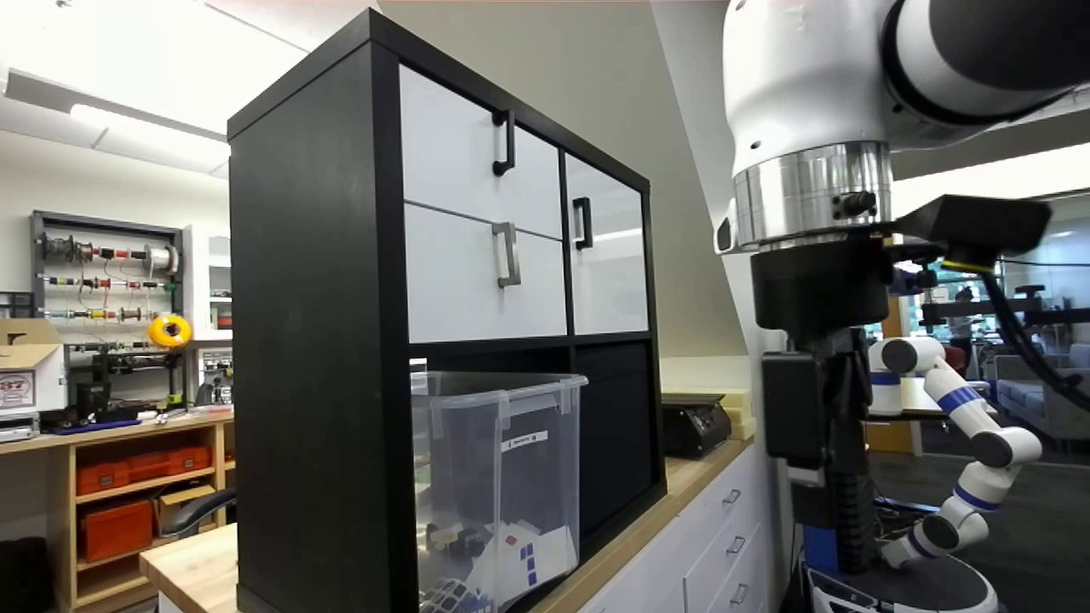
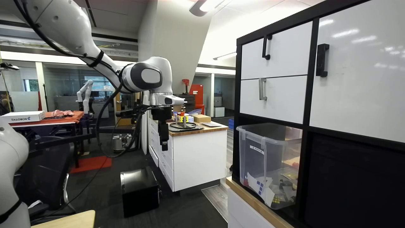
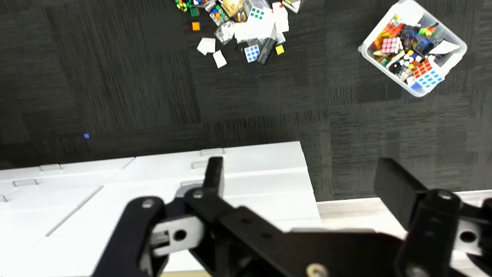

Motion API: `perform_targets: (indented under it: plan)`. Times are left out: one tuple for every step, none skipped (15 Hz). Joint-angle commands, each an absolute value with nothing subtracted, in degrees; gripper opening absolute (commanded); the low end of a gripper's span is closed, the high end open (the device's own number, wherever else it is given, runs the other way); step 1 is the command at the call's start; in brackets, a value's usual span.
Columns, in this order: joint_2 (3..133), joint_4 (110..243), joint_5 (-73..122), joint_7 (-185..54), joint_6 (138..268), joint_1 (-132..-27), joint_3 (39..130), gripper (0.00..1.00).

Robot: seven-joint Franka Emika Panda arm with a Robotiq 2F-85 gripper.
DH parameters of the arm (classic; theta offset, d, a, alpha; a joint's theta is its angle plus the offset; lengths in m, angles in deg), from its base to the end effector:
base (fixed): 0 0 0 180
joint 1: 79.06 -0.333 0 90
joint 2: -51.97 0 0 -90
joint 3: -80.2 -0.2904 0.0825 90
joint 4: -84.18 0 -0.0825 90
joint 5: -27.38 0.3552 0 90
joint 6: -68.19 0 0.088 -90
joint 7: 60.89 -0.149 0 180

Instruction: Pull out the clear storage container

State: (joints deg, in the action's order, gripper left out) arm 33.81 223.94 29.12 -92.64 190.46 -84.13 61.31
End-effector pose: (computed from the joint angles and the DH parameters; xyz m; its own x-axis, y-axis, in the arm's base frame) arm 0.3878 0.1713 0.3637 0.9855 -0.1657 0.0372 -0.1678 -0.9836 0.0656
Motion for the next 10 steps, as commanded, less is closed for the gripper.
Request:
perform_targets:
  plan:
    - [36.17, 223.90, 25.35, -88.74, 197.74, -84.44, 63.26, 1.00]
    - [37.10, 223.55, 24.51, -86.68, 199.55, -84.46, 63.87, 1.00]
    - [38.00, 223.16, 23.23, -85.15, 201.16, -84.36, 64.30, 1.00]
    - [39.16, 222.50, 22.24, -82.79, 202.52, -84.36, 64.93, 1.00]
    - [40.28, 221.83, 21.31, -80.62, 203.83, -84.39, 65.53, 1.00]
    - [41.56, 221.10, 20.51, -78.35, 205.03, -84.47, 66.10, 1.00]
    - [42.71, 220.39, 20.01, -75.50, 206.14, -84.70, 66.73, 1.00]
    - [43.82, 219.57, 18.85, -73.14, 207.04, -84.73, 67.10, 1.00]
    - [44.78, 218.77, 17.92, -70.72, 207.70, -84.83, 67.46, 1.00]
    - [45.70, 217.93, 16.77, -68.39, 208.41, -84.90, 67.78, 1.00]
